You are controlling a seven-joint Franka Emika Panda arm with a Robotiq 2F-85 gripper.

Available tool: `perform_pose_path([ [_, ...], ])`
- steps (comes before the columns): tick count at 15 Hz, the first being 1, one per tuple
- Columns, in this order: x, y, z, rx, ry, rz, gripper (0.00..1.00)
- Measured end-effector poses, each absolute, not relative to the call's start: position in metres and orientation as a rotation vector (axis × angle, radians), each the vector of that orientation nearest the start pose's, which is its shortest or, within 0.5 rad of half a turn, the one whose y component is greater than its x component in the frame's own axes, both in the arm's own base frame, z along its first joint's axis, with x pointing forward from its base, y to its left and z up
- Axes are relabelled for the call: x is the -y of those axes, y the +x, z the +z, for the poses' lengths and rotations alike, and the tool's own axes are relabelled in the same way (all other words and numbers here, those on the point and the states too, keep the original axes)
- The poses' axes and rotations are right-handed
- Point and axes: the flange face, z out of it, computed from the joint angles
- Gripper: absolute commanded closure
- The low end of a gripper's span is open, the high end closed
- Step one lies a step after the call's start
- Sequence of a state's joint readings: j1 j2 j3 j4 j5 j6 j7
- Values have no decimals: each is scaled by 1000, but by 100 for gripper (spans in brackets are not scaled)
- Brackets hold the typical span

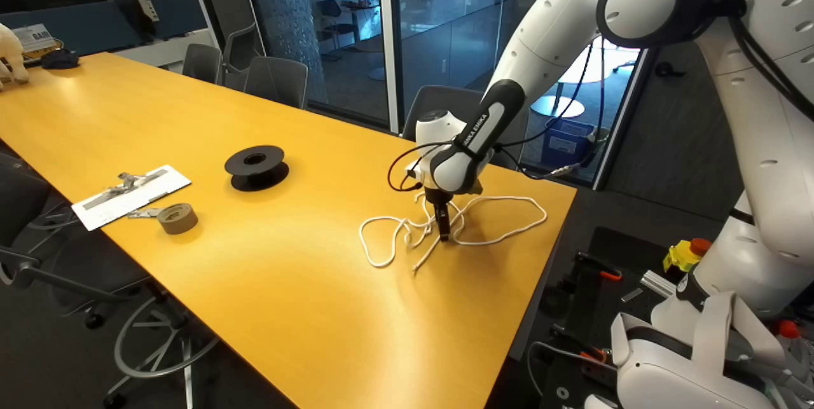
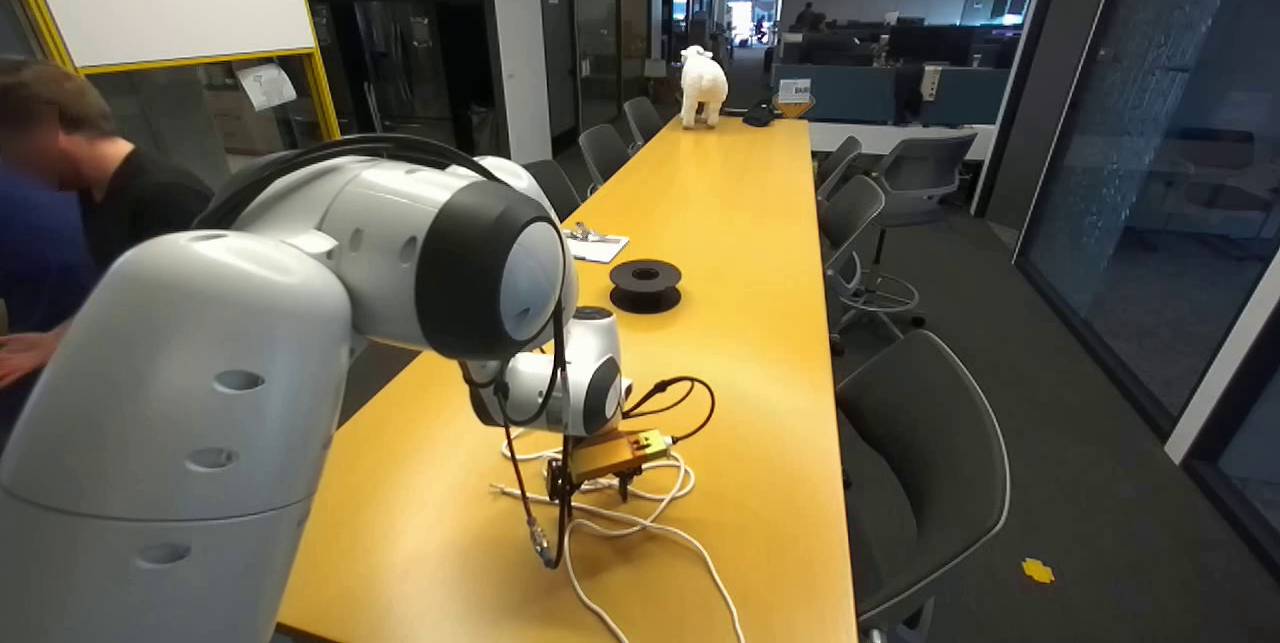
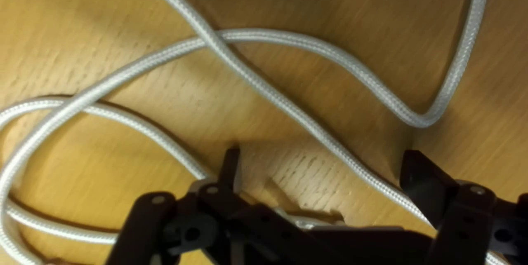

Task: Separate the two white ropes

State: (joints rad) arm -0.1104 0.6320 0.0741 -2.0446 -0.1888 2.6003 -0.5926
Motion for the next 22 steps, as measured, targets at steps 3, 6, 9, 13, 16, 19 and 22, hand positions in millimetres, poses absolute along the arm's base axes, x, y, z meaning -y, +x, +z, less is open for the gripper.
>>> perform_pose_path([
  [3, 14, 578, 120, 1093, -2983, 132, 0],
  [6, 14, 578, 120, 1105, -2984, 135, 0],
  [9, 14, 577, 120, 1108, -2983, 136, 0],
  [13, 13, 577, 120, 1109, -2983, 134, 0],
  [16, 13, 577, 120, 1109, -2983, 130, 0],
  [19, 13, 575, 120, 1110, -2983, 131, 0],
  [22, 13, 574, 120, 1111, -2982, 131, 0],
])
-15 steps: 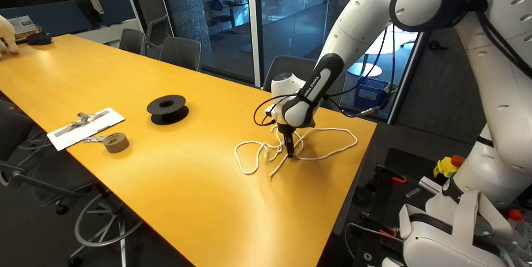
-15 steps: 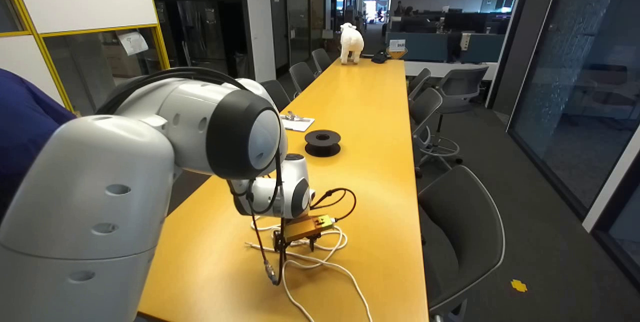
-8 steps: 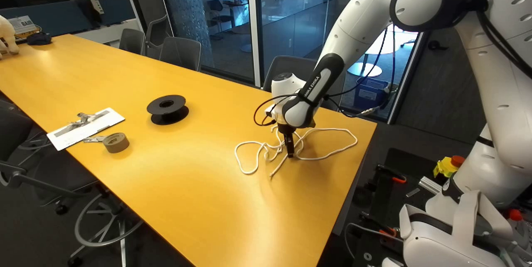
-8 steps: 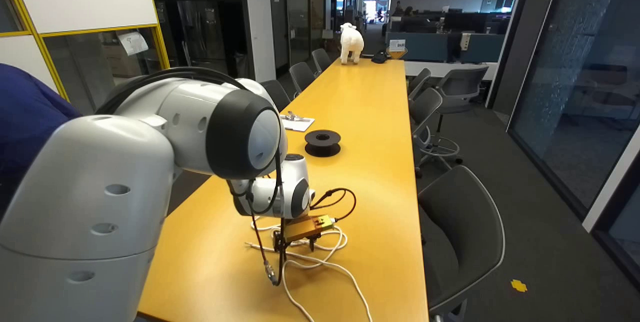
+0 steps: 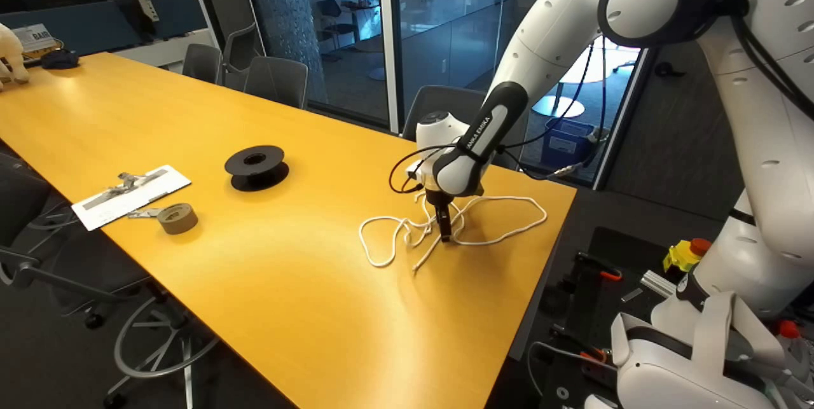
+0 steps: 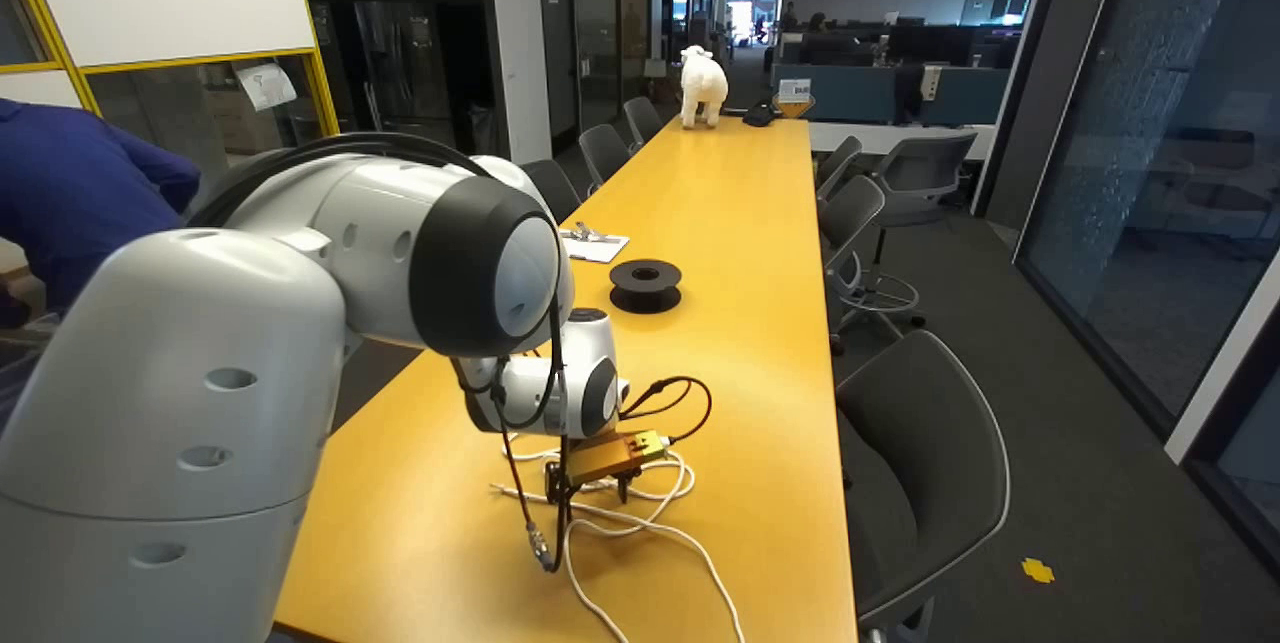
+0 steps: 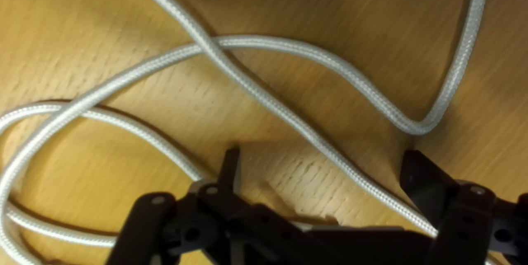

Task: Separate the two white ropes

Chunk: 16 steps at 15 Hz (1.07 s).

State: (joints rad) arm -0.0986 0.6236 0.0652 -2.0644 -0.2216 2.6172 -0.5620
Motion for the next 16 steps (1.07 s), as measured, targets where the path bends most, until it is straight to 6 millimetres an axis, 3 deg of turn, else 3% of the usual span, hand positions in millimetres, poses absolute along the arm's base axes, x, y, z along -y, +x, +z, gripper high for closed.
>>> perform_pose_path([
  [10, 13, 572, 124, 1119, -2984, 123, 0],
  [11, 13, 572, 124, 1119, -2984, 123, 25],
  [12, 13, 572, 124, 1119, -2984, 123, 26],
  [16, 13, 573, 126, 1120, -2987, 113, 58],
])
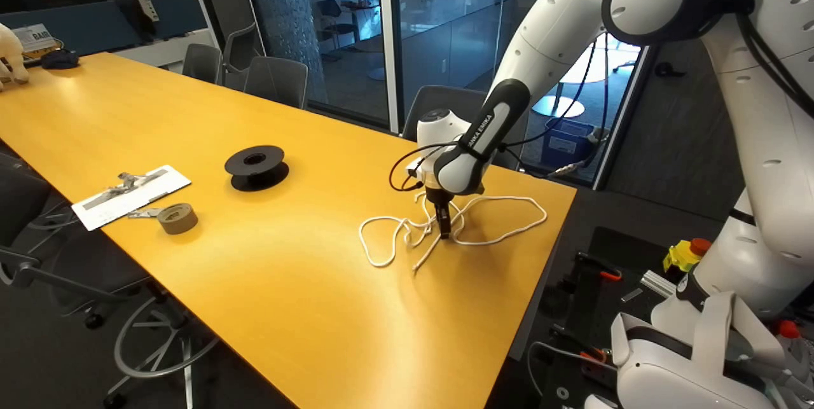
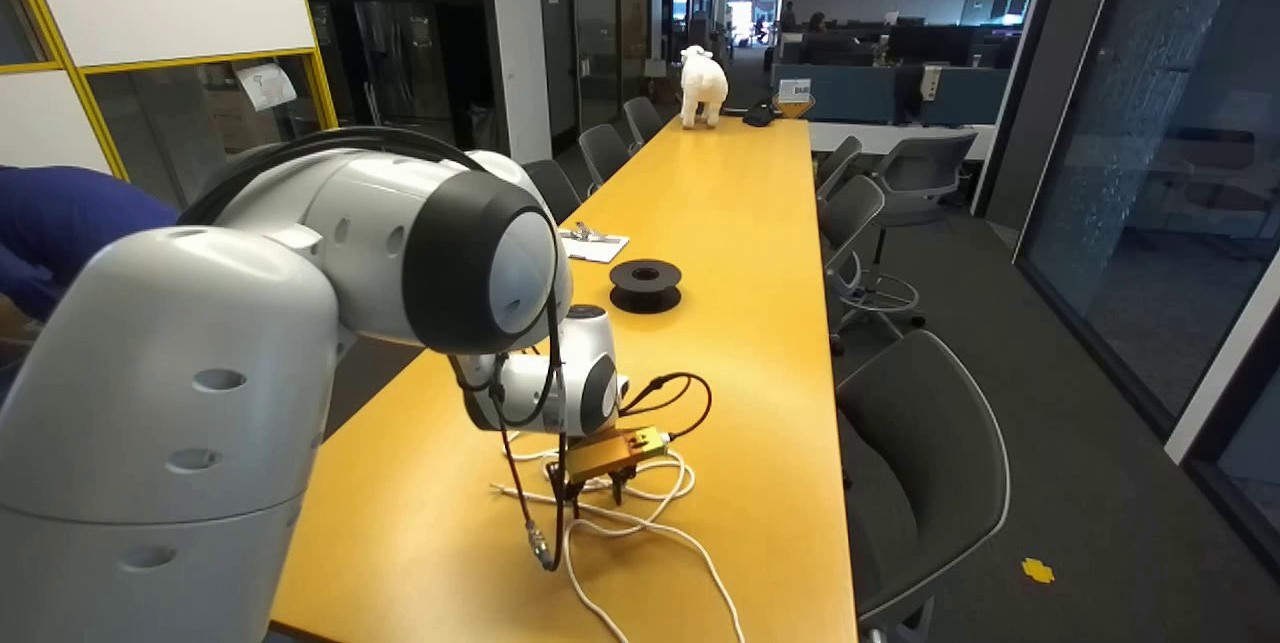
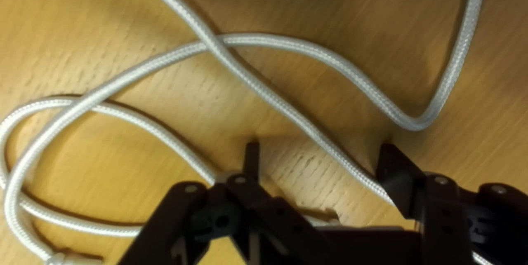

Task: Separate the two white ropes

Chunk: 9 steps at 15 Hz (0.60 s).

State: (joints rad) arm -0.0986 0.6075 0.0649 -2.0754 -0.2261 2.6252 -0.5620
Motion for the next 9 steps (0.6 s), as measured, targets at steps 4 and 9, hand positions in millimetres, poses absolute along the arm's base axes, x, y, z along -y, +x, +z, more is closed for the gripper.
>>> perform_pose_path([
  [4, 13, 575, 131, 1122, -2990, 101, 89],
  [9, 11, 574, 133, 1125, -2988, 99, 100],
])
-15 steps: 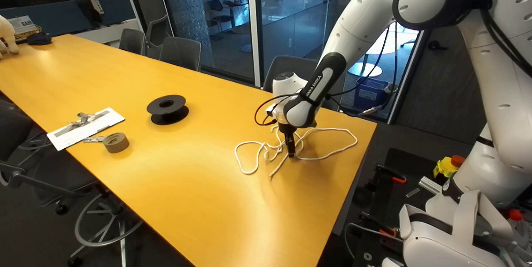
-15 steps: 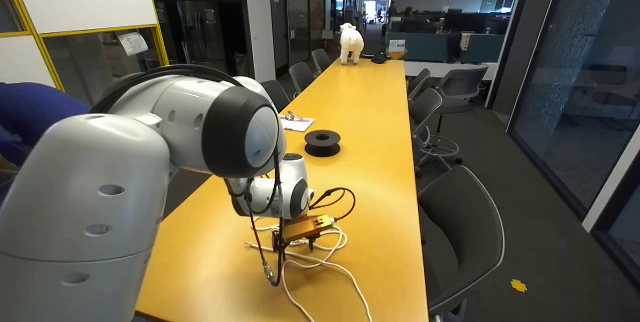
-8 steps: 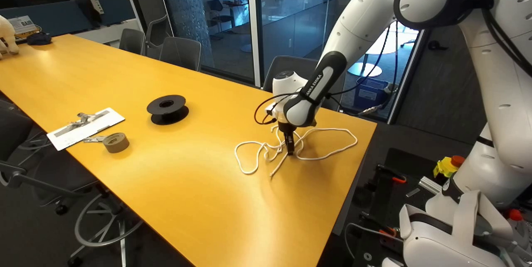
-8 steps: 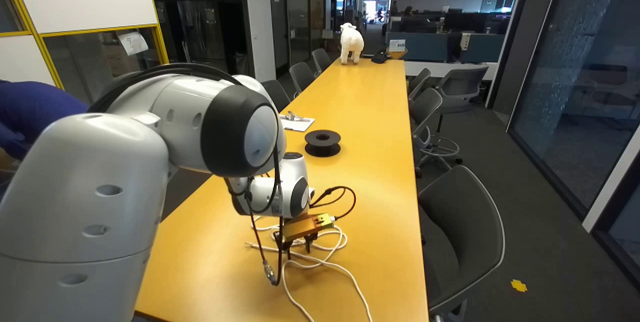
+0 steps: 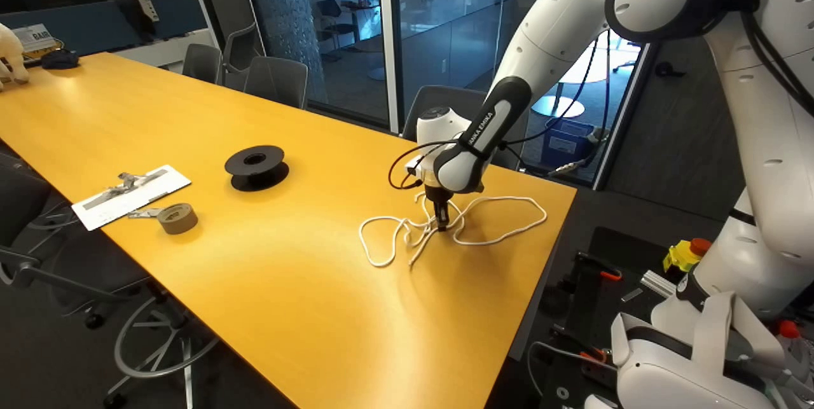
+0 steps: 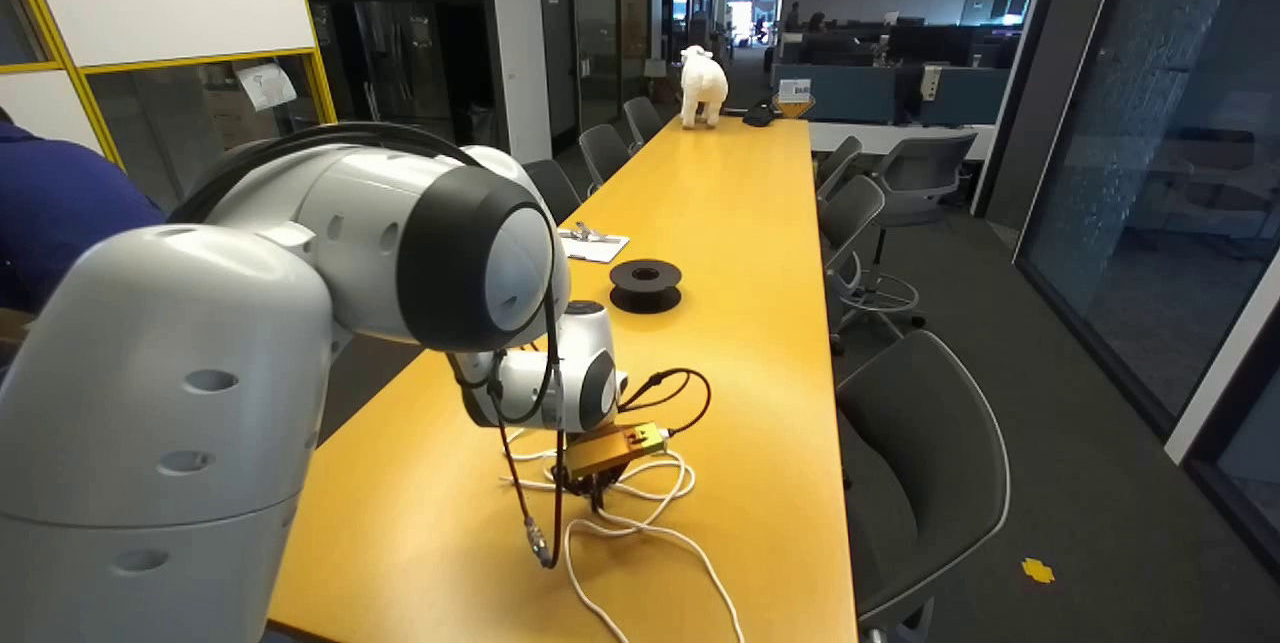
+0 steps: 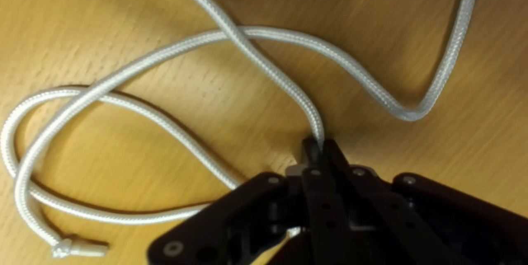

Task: Separate the two white ropes

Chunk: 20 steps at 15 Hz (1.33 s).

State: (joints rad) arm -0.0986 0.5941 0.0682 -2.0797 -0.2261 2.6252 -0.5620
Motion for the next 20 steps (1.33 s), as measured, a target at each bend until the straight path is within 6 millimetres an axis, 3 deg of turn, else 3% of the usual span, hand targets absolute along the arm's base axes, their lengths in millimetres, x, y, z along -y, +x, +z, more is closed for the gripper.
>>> perform_pose_path([
  [11, 16, 575, 141, 1170, -2957, 118, 99],
  [15, 25, 579, 169, 1183, -2936, 116, 99],
  [20, 43, 590, 220, 1099, -2946, 28, 99],
])
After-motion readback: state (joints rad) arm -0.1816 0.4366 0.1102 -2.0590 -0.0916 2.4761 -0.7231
